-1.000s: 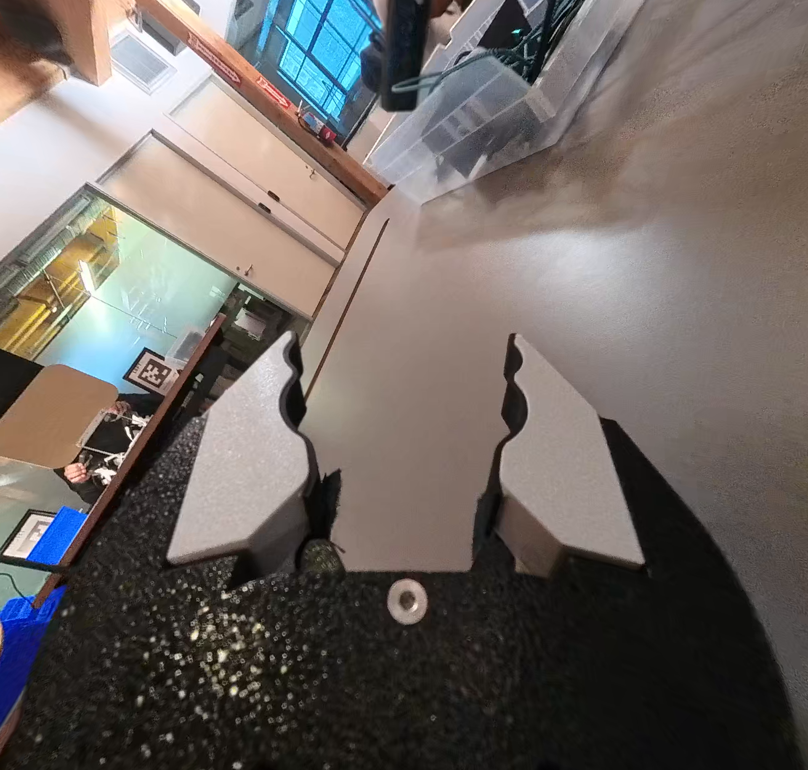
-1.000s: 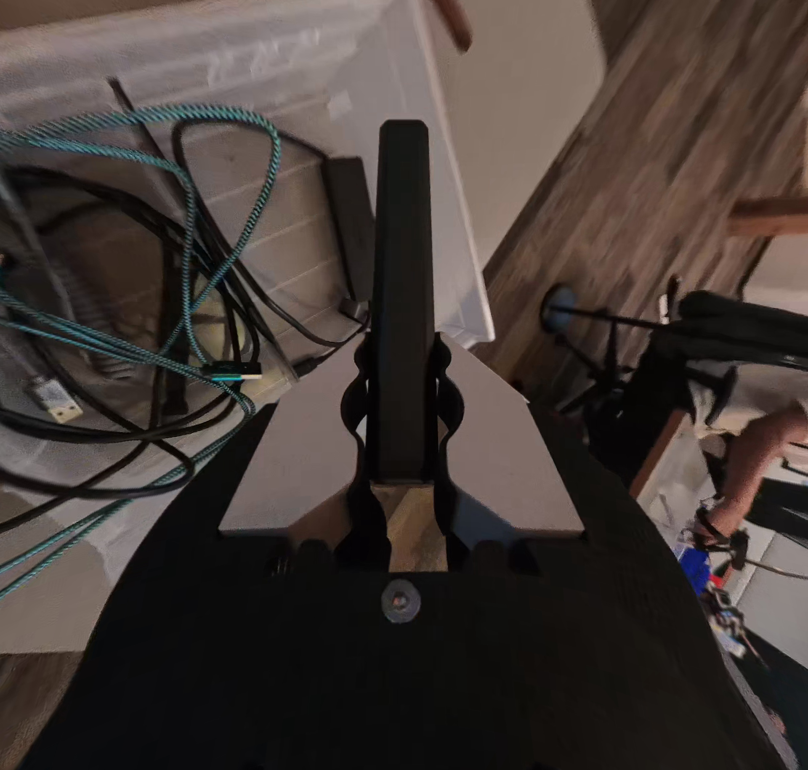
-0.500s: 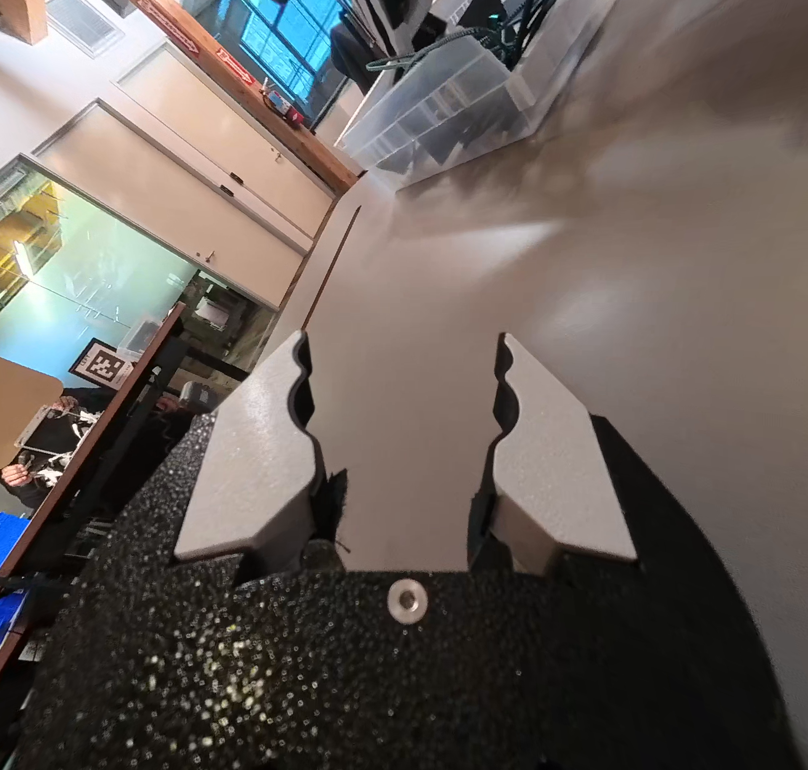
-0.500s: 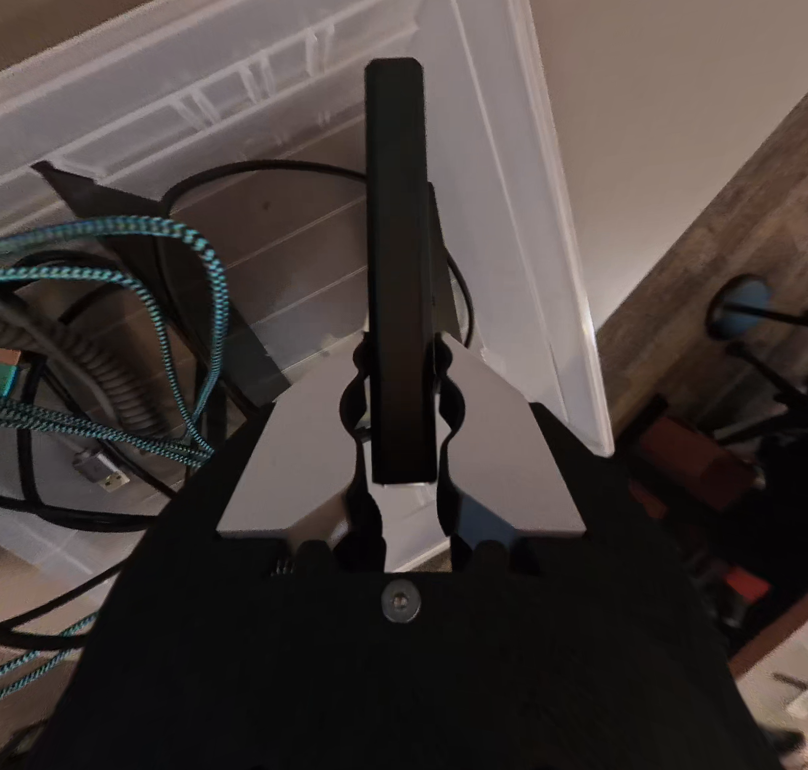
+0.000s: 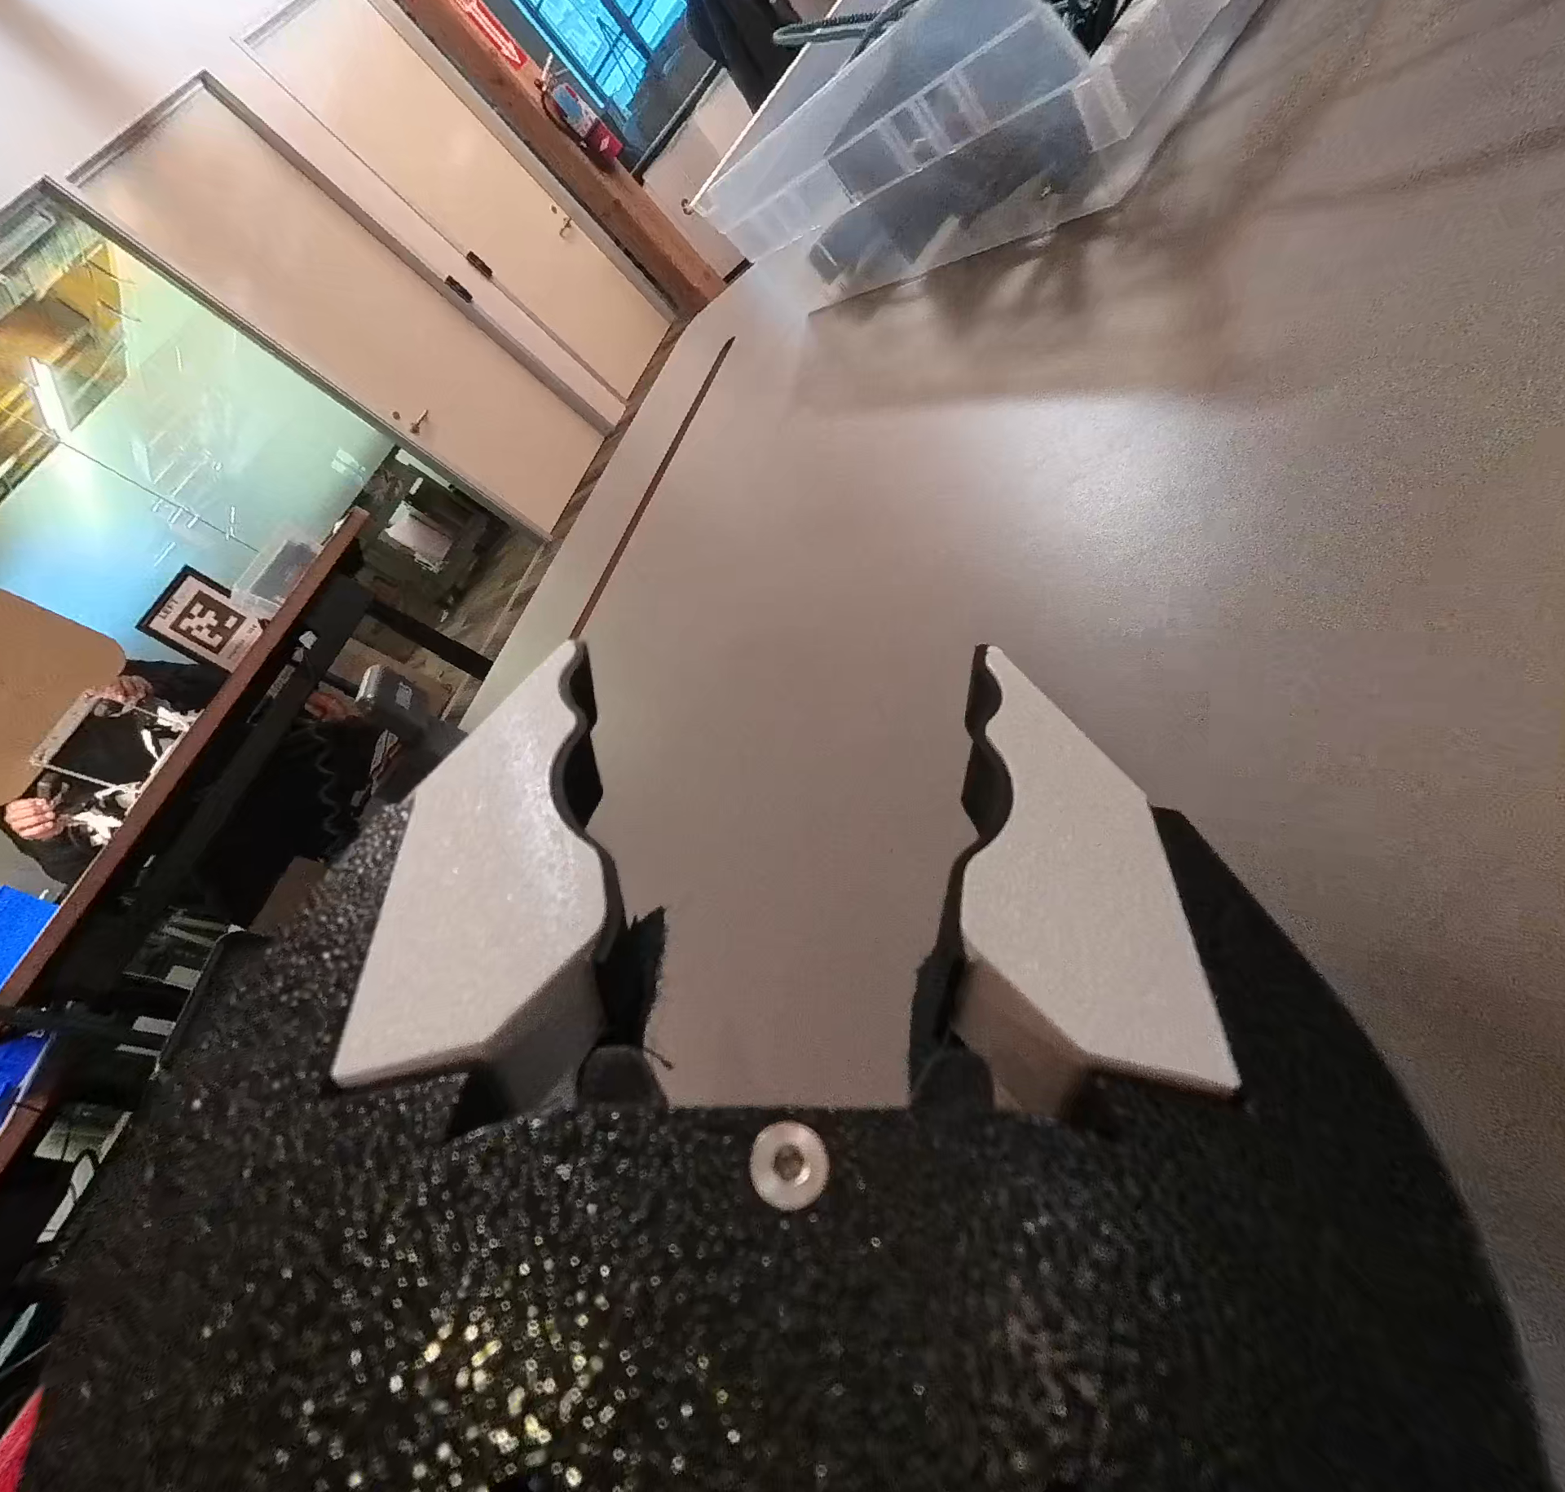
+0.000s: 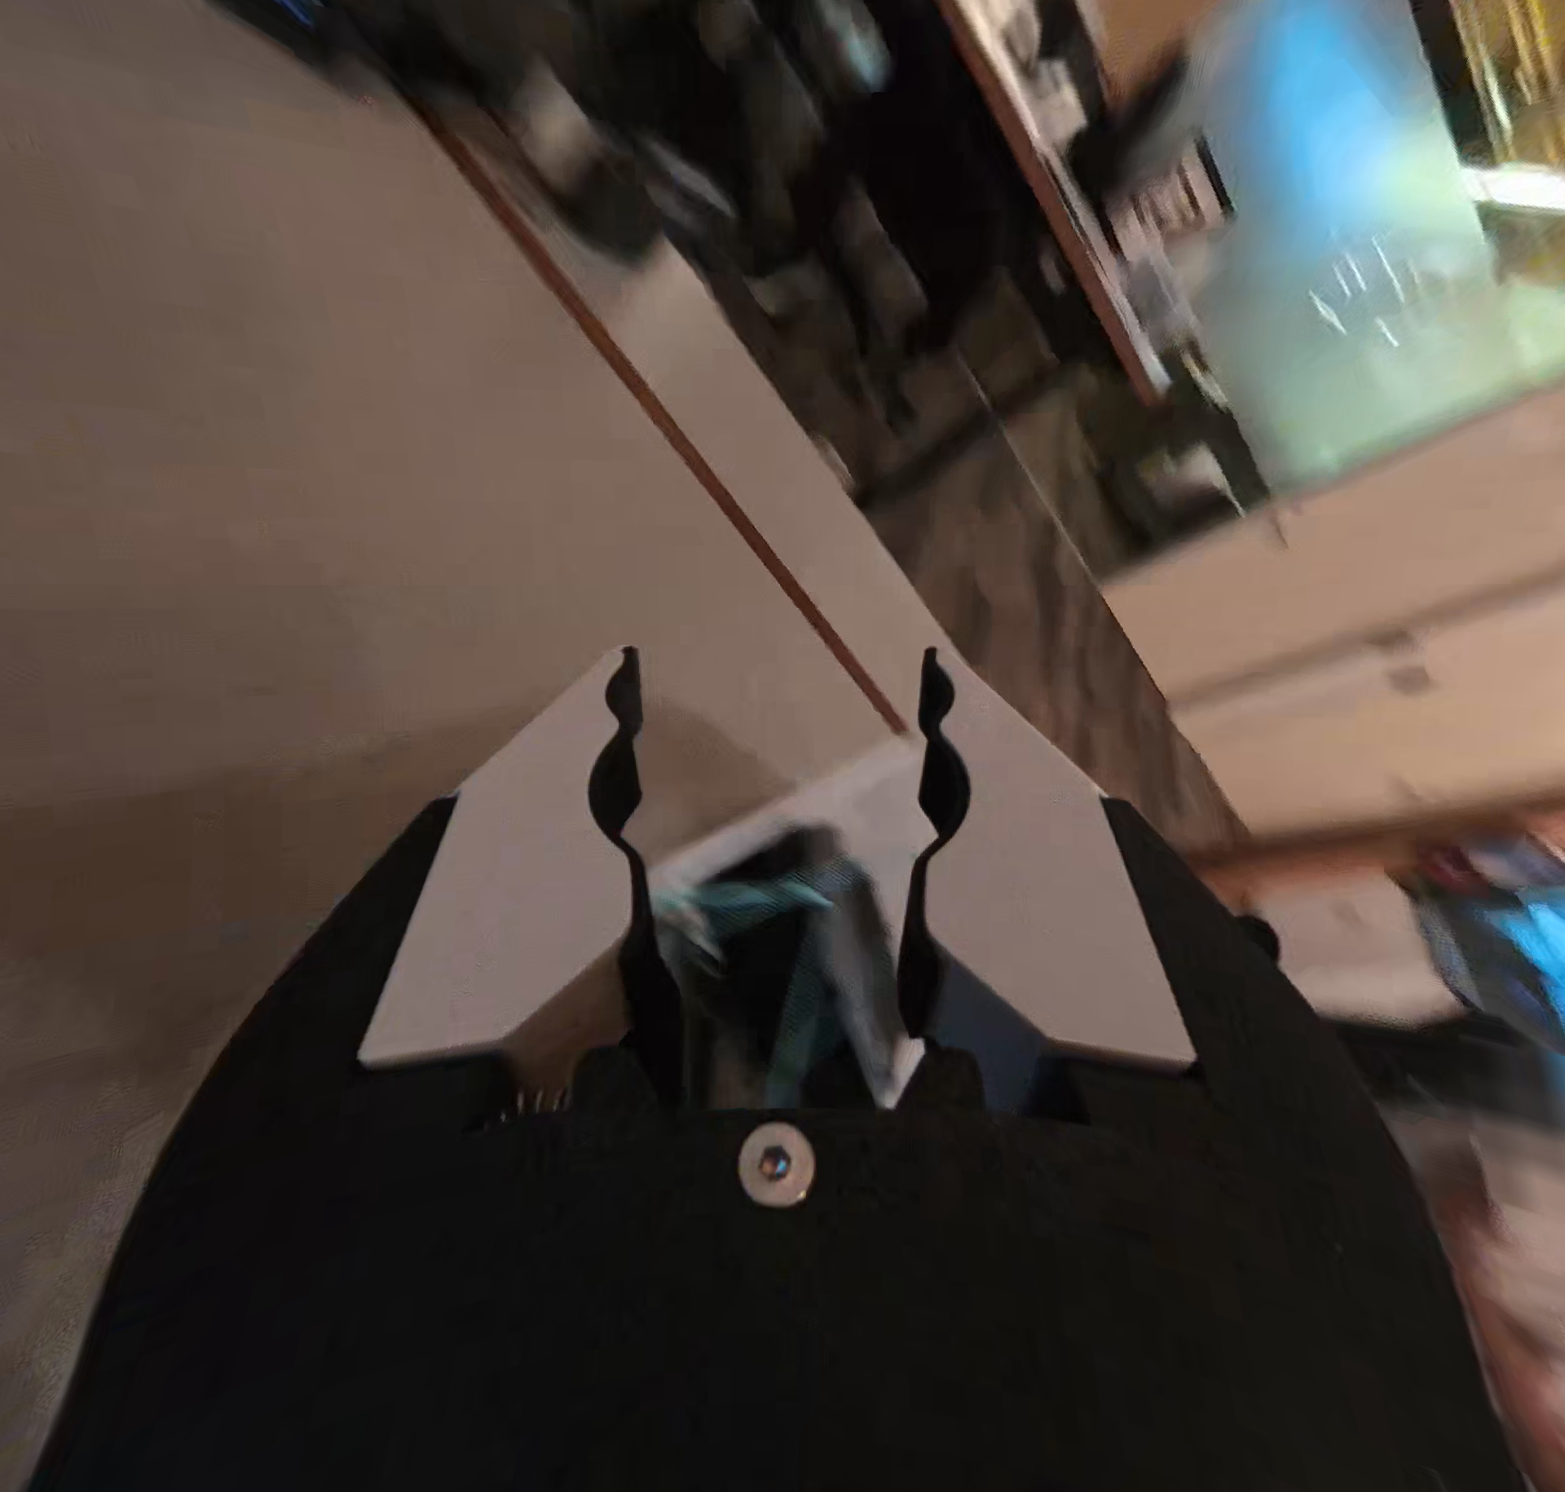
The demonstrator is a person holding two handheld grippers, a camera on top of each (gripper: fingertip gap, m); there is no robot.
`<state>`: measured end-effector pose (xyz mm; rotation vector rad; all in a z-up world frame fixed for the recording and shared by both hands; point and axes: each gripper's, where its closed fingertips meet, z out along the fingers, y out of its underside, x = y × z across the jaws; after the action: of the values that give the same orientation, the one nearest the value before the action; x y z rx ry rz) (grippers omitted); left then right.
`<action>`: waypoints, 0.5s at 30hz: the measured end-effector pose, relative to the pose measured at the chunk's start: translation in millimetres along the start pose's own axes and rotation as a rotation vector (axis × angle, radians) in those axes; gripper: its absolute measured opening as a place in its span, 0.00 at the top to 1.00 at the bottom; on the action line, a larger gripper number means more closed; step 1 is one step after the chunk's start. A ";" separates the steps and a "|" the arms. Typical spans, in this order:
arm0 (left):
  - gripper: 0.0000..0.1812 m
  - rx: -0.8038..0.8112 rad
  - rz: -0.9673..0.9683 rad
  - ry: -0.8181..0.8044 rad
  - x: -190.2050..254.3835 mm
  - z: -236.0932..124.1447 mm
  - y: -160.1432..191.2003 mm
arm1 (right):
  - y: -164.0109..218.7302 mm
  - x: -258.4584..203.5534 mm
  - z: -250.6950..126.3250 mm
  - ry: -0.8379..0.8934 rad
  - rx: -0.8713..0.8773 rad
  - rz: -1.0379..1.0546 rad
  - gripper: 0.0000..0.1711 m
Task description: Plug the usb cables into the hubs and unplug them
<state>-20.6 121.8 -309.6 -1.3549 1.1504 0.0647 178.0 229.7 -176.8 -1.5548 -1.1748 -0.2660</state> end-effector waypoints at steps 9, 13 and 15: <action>0.39 -0.195 -0.234 -0.004 -7.7 7.2 44.3 | -63.5 -197.9 26.8 -0.296 0.535 0.391 0.46; 0.30 -0.202 -0.289 -0.022 -14.6 6.6 48.1 | -90.1 -192.7 6.7 -0.227 0.710 0.321 0.46; 0.25 -0.179 -0.325 -0.022 -17.7 6.7 46.2 | -92.5 -194.5 1.9 -0.208 0.763 0.288 0.46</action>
<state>-54.4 150.7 -332.4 -1.6812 0.9098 -0.0538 11.8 118.3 -256.4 -1.0540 -1.0176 0.4985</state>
